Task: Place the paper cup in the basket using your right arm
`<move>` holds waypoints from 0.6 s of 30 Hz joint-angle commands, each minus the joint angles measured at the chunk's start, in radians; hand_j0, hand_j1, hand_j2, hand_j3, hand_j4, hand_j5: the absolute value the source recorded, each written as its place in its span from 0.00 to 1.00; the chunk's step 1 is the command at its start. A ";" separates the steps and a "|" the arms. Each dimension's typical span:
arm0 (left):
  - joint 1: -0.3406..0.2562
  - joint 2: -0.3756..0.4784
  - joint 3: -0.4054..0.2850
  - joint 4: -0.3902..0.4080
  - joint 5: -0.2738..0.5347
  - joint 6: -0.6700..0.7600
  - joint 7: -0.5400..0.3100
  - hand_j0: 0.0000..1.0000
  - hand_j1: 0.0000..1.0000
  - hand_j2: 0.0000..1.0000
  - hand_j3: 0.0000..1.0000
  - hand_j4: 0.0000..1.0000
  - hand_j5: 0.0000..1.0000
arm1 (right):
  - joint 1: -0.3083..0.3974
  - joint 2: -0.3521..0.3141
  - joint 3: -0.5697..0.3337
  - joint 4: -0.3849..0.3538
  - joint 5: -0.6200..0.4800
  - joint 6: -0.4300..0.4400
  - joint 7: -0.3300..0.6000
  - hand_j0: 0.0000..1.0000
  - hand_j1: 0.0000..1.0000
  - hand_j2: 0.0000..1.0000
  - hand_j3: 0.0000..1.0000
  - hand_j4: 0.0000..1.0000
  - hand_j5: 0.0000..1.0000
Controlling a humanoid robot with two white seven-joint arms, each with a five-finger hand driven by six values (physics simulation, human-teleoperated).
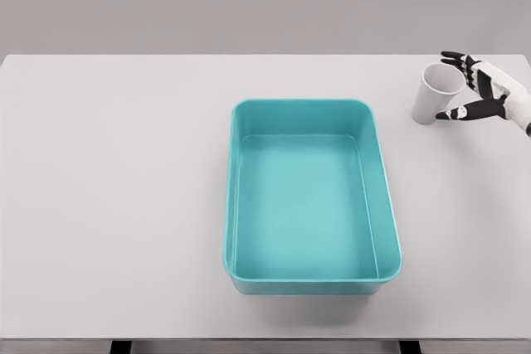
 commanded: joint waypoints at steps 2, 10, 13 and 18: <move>0.000 0.000 0.000 -0.001 0.001 0.000 0.000 1.00 1.00 1.00 1.00 1.00 1.00 | -0.002 0.000 0.002 -0.003 -0.006 0.000 0.000 1.00 1.00 1.00 1.00 1.00 1.00; 0.000 0.000 0.000 -0.001 0.000 0.000 0.000 1.00 1.00 1.00 1.00 1.00 1.00 | -0.002 0.000 0.018 -0.020 -0.009 0.005 0.000 1.00 1.00 1.00 1.00 1.00 1.00; 0.000 0.000 0.000 -0.001 0.001 0.000 0.000 1.00 1.00 1.00 1.00 1.00 1.00 | -0.003 0.005 0.022 -0.021 -0.009 0.004 0.000 1.00 1.00 1.00 1.00 1.00 1.00; 0.000 0.000 0.000 -0.001 0.001 0.000 0.000 1.00 1.00 1.00 1.00 1.00 1.00 | -0.005 0.006 0.030 -0.029 -0.011 0.007 0.000 1.00 1.00 1.00 1.00 1.00 1.00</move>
